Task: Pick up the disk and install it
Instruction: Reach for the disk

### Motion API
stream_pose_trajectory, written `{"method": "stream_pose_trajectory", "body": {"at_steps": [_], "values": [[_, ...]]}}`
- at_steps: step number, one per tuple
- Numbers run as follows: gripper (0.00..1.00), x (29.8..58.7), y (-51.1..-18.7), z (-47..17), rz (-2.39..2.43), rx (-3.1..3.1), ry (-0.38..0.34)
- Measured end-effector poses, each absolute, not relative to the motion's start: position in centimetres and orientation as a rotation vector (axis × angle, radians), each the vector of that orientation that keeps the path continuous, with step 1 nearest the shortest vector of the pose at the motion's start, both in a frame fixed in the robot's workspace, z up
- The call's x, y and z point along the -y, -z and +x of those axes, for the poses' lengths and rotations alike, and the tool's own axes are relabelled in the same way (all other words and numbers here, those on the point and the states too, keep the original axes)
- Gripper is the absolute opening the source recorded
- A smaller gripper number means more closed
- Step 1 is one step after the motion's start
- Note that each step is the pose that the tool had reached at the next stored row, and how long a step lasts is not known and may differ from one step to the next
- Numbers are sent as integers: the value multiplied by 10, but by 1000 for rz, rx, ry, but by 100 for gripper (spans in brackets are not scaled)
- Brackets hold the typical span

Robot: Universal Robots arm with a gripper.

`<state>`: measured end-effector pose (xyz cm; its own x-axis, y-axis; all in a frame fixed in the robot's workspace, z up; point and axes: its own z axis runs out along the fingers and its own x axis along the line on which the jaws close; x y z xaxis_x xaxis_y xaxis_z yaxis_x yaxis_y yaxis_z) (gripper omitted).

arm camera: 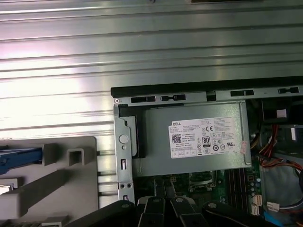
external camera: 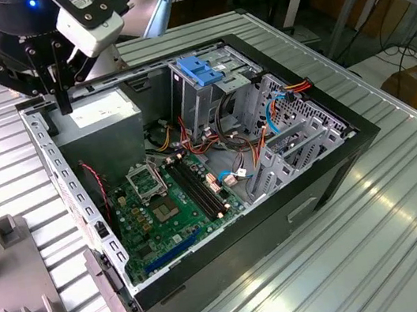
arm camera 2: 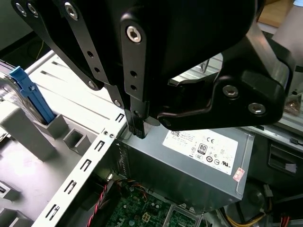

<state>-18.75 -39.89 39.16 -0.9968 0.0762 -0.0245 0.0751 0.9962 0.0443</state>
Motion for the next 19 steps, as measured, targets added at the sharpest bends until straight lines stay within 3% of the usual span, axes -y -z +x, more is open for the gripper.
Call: {"method": "stream_pose_trajectory", "body": {"at_steps": [19], "values": [[11, 396, -391, -228, 119, -3112, -68]]}}
